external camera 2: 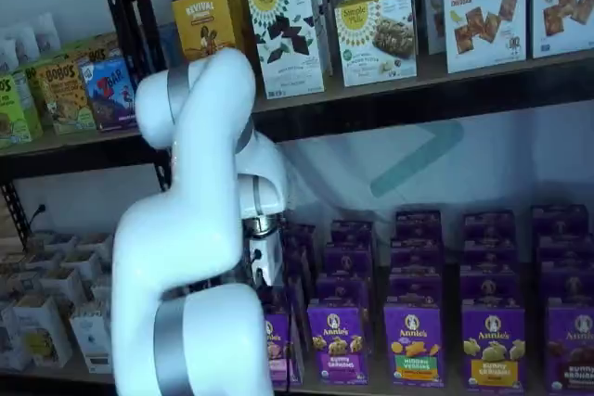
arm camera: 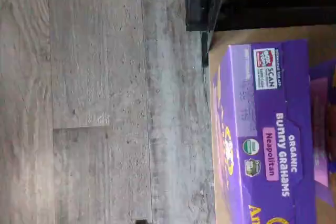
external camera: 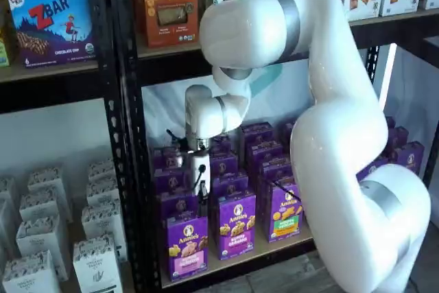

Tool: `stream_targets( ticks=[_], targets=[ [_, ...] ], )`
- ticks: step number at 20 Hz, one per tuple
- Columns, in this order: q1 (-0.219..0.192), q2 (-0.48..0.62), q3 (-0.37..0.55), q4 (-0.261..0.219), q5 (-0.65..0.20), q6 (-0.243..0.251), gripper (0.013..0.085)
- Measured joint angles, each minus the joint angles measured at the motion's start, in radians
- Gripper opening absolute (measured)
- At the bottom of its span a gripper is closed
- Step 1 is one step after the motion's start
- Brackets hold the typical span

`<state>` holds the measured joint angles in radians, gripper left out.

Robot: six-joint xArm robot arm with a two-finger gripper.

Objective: Pick up the purple box with a pink patch in the middle, on the bottom shelf, the first box from the left

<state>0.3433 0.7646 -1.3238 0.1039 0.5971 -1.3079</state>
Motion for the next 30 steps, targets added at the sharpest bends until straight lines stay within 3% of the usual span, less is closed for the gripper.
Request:
stream_targets(
  ticks=[4,14,24,30],
  targets=[
    [-0.002,-0.002,-0.006,0.039,0.028,-0.034,0.085],
    [0.005,0.008,0.003,0.04,-0.01,-0.031,0.085],
    [0.006,0.063,-0.032,0.062,-0.059,-0.05,0.085],
    [0.002,0.101,-0.07,0.048,-0.056,-0.042,0.085]
  ],
)
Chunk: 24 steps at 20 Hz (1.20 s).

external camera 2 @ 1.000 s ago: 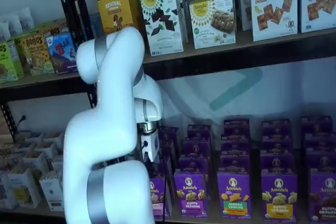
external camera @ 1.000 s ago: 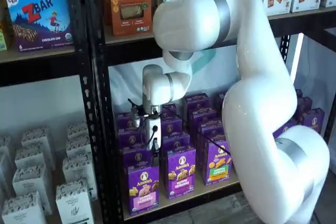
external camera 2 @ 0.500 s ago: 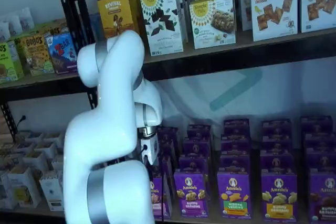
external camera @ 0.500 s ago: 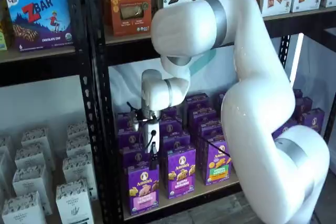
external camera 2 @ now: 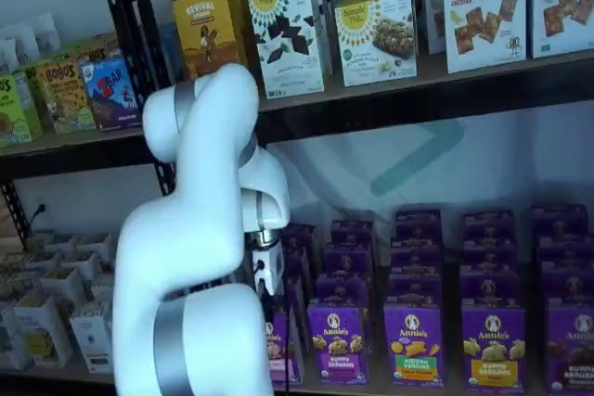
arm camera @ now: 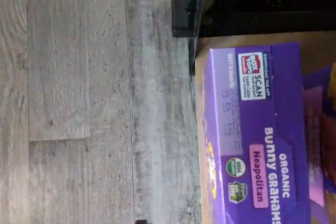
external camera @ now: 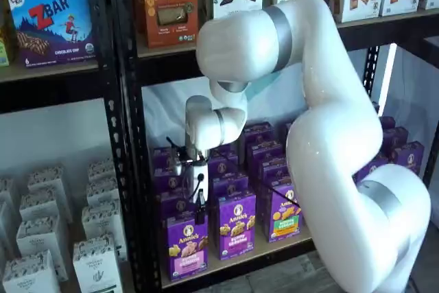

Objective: Pick up the purple box with a pink patch in the middle, on the bottom shelf, the first box from the left

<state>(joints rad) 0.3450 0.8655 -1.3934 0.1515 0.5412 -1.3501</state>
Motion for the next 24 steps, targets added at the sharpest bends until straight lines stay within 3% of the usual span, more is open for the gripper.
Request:
stream_targets(
  ticks=[24],
  targets=[
    [0.0,0.135,-0.12,-0.053,-0.012,0.046,0.085]
  ],
)
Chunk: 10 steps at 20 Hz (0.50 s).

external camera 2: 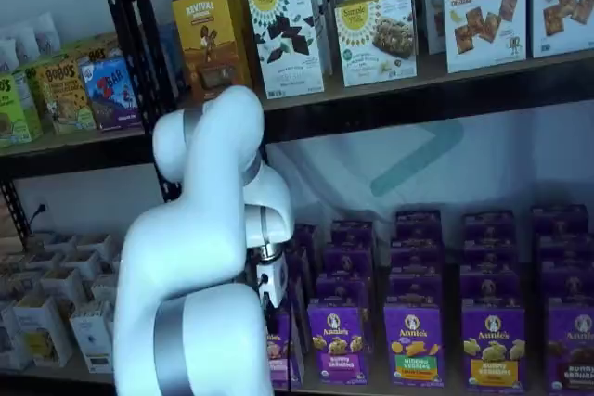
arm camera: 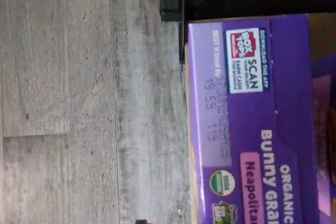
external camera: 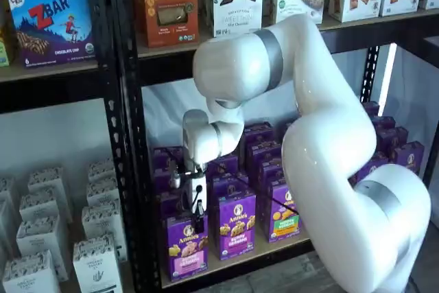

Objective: Pick up the purple box with a pink patch in the middle, on the bottom shelf, the first box from the left

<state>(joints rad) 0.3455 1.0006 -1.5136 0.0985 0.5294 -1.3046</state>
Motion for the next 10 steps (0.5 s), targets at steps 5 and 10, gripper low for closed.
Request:
stream_targets(
  ticks=[5,10],
  targets=[
    [0.002,0.015,-0.015,0.008,0.003,-0.005,0.085],
    [0.002,0.025,-0.024,0.003,0.007,-0.001,0.085]
  ],
)
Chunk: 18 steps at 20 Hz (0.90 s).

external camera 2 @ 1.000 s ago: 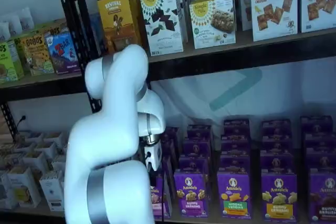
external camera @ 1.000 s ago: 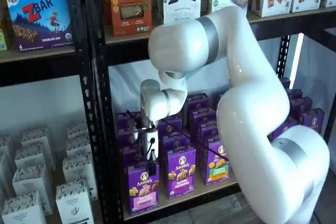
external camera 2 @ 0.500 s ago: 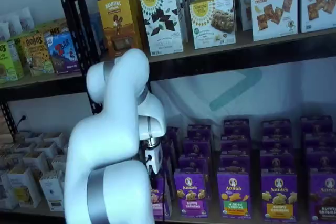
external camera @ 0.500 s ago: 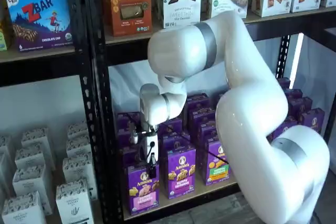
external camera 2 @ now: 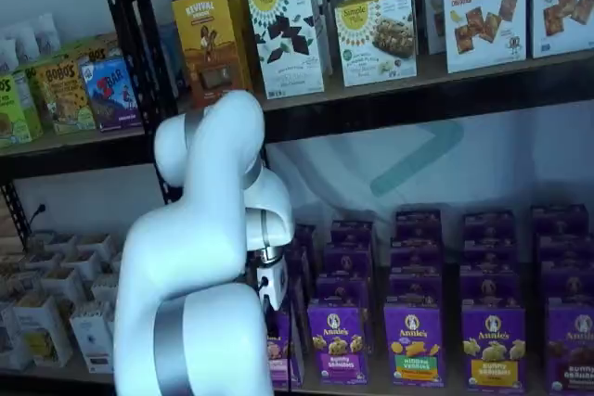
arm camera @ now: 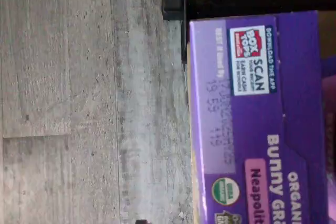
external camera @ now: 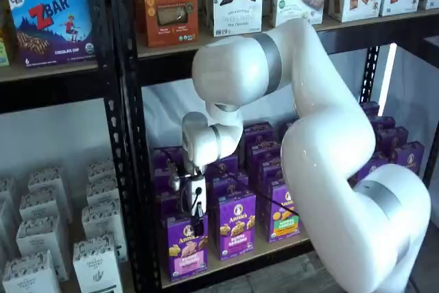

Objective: Pick up the purple box with a pink patch in the middle, on the bottom shelf, the first box from the left

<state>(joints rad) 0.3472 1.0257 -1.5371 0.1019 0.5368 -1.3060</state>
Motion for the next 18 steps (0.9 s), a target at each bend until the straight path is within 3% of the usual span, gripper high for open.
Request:
stream_targets(
  ticks=[5,13,18],
  targets=[
    [-0.001,0.006,-0.006,0.01,0.002,-0.009,0.085],
    [-0.002,0.01,-0.01,0.007,0.005,-0.008,0.061],
    [-0.001,0.008,-0.003,0.006,-0.006,-0.006,0.061]
  ],
)
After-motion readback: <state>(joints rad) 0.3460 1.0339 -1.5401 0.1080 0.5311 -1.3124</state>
